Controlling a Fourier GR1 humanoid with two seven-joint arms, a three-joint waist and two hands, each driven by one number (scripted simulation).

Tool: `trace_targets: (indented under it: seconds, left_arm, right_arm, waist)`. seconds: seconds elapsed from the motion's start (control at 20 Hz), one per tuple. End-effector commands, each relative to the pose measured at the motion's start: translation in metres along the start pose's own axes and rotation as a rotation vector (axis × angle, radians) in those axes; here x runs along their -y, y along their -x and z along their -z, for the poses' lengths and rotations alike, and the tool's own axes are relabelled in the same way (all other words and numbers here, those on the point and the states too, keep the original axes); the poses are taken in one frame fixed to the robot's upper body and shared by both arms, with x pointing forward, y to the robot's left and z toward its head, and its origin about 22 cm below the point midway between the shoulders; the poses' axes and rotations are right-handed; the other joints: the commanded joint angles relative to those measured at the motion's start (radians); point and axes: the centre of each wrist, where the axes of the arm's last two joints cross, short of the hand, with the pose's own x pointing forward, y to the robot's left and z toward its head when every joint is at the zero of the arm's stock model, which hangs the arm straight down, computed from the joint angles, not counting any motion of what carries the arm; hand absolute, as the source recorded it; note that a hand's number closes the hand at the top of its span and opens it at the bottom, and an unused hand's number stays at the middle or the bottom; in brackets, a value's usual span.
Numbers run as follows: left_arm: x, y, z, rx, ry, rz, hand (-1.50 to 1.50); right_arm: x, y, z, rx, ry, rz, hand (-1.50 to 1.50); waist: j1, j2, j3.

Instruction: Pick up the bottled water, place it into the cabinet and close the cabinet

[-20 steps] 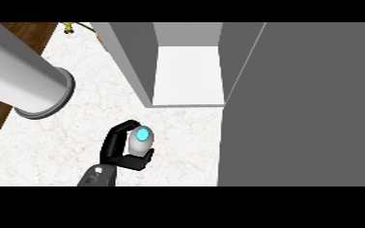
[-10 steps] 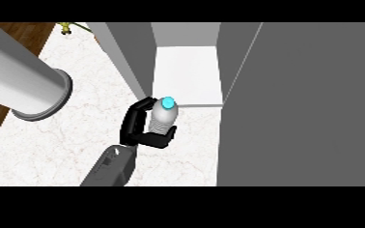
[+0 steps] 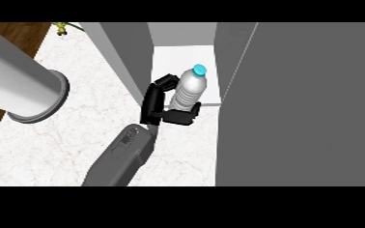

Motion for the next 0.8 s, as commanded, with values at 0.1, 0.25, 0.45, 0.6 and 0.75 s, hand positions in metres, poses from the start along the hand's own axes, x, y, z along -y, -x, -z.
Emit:
trace_targets:
  seconds: [0.1,0.25,0.45,0.6,0.75]
  left_arm:
    - [0.016,-0.037,0.052,-0.028,-0.035,0.019,1.5]
    - [0.014,-0.041,0.065,-0.06,-0.071,0.032,1.5]
    - [-0.001,-0.023,0.067,-0.096,-0.138,0.03,1.5]
    - [0.004,-0.037,0.083,-0.093,-0.211,0.127,1.5]
    - [0.001,-0.049,0.098,-0.077,-0.282,0.235,1.5]
  right_arm:
    - [0.001,-0.024,0.005,0.048,0.01,0.051,-1.5]
    - [0.007,-0.018,-0.001,0.043,0.009,0.064,-1.5]
    - [0.011,-0.028,0.001,0.074,-0.016,0.042,-1.5]
    - [0.009,-0.022,0.0,0.061,0.001,0.036,-1.5]
    - [0.012,-0.014,-0.003,0.066,-0.008,0.041,-1.5]
  waist:
    - [-0.01,0.007,0.0]
    - [-0.017,0.007,0.0]
    - [-0.03,0.015,0.0]
    - [-0.03,0.017,0.0]
    - [-0.03,0.017,0.001]
